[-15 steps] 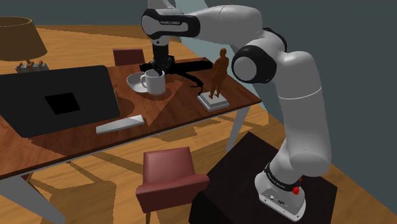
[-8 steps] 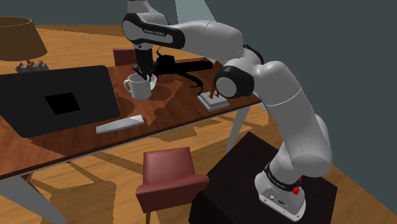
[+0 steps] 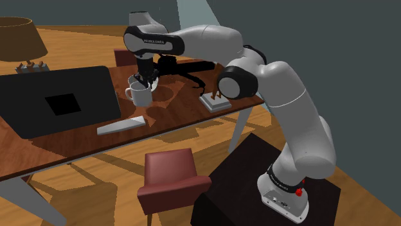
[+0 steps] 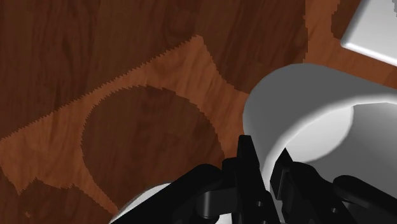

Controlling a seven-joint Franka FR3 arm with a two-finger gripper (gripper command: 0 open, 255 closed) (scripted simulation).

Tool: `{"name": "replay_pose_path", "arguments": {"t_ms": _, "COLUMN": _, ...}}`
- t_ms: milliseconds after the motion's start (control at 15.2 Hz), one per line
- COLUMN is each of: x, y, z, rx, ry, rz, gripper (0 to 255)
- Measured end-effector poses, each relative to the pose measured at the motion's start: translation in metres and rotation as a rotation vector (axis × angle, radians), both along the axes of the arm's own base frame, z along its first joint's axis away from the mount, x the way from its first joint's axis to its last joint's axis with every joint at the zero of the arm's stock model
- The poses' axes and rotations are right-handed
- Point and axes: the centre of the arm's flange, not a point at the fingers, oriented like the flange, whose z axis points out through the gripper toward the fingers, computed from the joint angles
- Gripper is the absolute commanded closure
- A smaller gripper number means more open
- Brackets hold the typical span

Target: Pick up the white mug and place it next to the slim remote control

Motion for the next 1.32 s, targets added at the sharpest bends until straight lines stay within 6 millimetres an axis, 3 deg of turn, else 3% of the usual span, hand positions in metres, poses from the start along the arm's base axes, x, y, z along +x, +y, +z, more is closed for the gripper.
{"name": "replay_pose_path", "arguments": {"t_ms": 396, "x": 0.0, "y": 0.0, "z": -0.029, "rx": 0.0, "ry": 0.0, "rz": 0.0, "gripper": 255}}
{"name": "replay_pose_path", "arguments": {"t_ms": 726, "x": 0.0, "y": -0.001, "z": -0.031, "rx": 0.0, "ry": -0.001, "rz": 0.0, "gripper": 255}}
{"name": "replay_pose_path", "arguments": {"t_ms": 792, "x": 0.0, "y": -0.001, "z": -0.031, "rx": 0.0, "ry": -0.001, "rz": 0.0, "gripper": 0}}
{"name": "replay_pose_path", "arguments": {"t_ms": 1188, "x": 0.0, "y": -0.001, "z": -0.031, "rx": 0.0, "ry": -0.001, "rz": 0.0, "gripper": 0}}
{"name": "replay_pose_path", "arguments": {"t_ms": 1320, "x": 0.001, "y": -0.002, "z": -0.015, "rx": 0.0, "ry": -0.002, "rz": 0.0, "gripper": 0}}
